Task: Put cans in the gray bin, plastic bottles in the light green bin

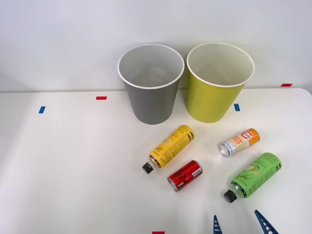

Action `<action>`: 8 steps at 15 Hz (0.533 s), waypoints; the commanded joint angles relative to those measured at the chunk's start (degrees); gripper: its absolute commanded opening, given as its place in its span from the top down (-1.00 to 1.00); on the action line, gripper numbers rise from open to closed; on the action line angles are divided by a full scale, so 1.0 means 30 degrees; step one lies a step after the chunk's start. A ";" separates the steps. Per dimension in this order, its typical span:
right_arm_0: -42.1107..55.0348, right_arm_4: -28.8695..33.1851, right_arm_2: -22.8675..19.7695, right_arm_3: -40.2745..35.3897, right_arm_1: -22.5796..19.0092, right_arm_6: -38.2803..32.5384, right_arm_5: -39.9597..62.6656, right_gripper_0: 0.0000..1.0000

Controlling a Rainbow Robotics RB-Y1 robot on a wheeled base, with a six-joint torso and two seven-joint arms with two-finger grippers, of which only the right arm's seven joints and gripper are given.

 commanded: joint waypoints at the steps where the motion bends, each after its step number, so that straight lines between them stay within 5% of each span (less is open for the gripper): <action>1: 0.0000 0.0000 0.0000 0.0000 0.0000 0.0000 0.0000 -1.00; 8: 0.0000 0.0000 0.0000 0.0000 0.0000 0.0000 0.0000 -1.00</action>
